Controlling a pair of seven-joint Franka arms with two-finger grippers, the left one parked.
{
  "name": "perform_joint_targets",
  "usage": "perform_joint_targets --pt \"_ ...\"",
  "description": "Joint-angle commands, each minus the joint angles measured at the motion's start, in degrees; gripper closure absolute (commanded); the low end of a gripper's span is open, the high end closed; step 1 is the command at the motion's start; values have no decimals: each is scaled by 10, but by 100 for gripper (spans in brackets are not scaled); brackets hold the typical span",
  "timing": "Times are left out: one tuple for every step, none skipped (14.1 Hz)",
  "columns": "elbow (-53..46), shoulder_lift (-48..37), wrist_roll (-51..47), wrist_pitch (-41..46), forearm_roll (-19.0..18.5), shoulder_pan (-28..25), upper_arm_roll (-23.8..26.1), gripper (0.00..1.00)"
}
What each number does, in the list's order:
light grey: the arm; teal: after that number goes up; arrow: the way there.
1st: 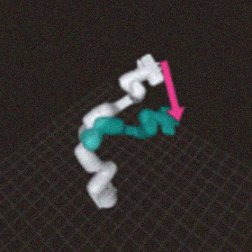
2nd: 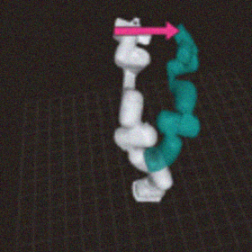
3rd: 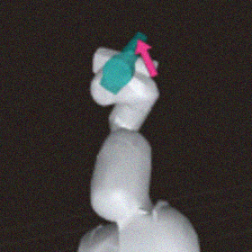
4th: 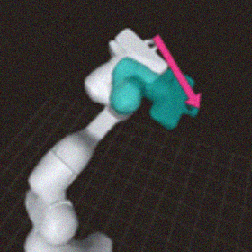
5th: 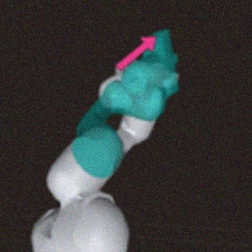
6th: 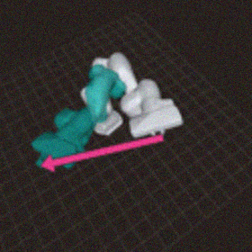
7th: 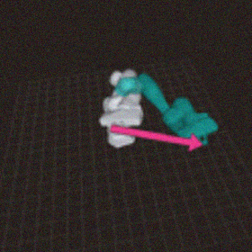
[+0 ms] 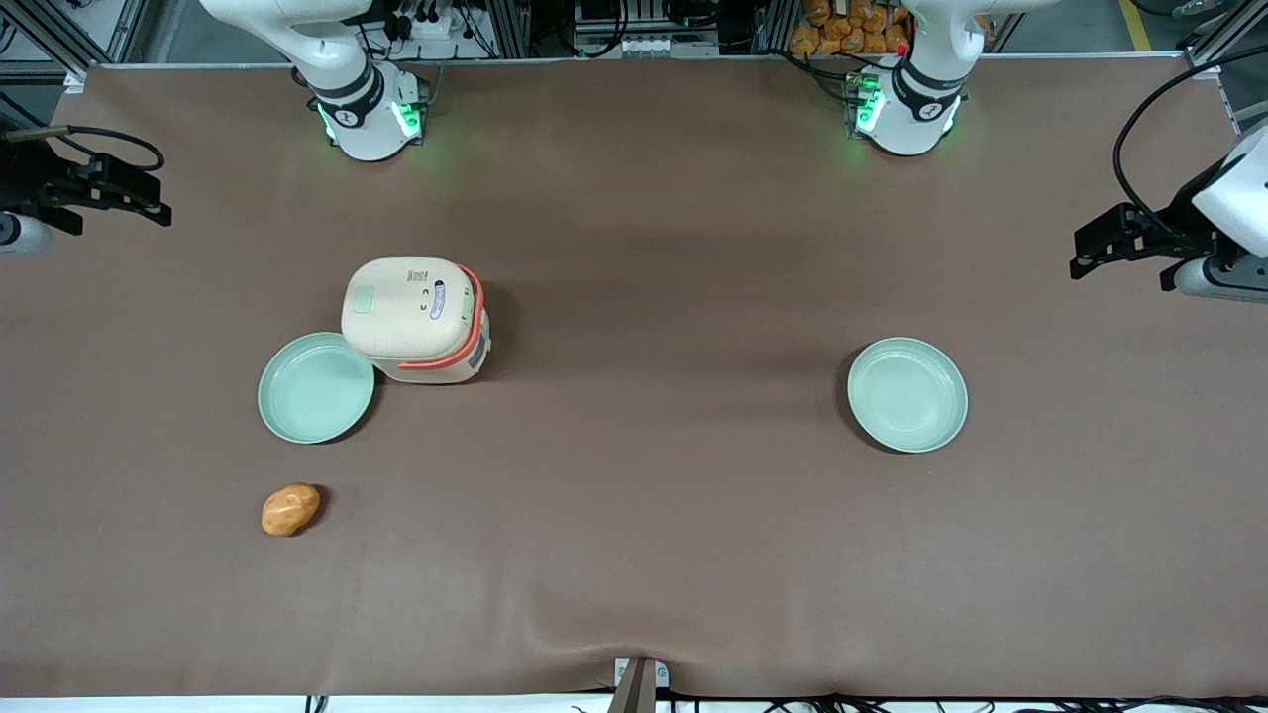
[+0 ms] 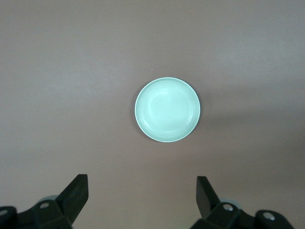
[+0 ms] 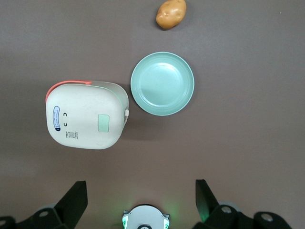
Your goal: Press rice cooker button with right arm
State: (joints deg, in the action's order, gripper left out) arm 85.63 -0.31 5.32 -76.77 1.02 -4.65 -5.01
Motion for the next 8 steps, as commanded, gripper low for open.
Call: perform_joint_targets --pt "-4 -7 4 9 6 -3 -1 0" --pt "-4 -8 4 9 6 -3 -1 0" --pt "-4 -9 4 9 7 -3 -1 0" --pt "-4 -9 4 9 8 -3 -1 0" --pt "-4 -9 5 9 10 -3 -1 0" --pt "-4 -9 5 9 9 -3 0 0" --pt "-4 -9 5 9 8 -4 3 0" --pt "-5 -9 5 10 12 -7 3 0"
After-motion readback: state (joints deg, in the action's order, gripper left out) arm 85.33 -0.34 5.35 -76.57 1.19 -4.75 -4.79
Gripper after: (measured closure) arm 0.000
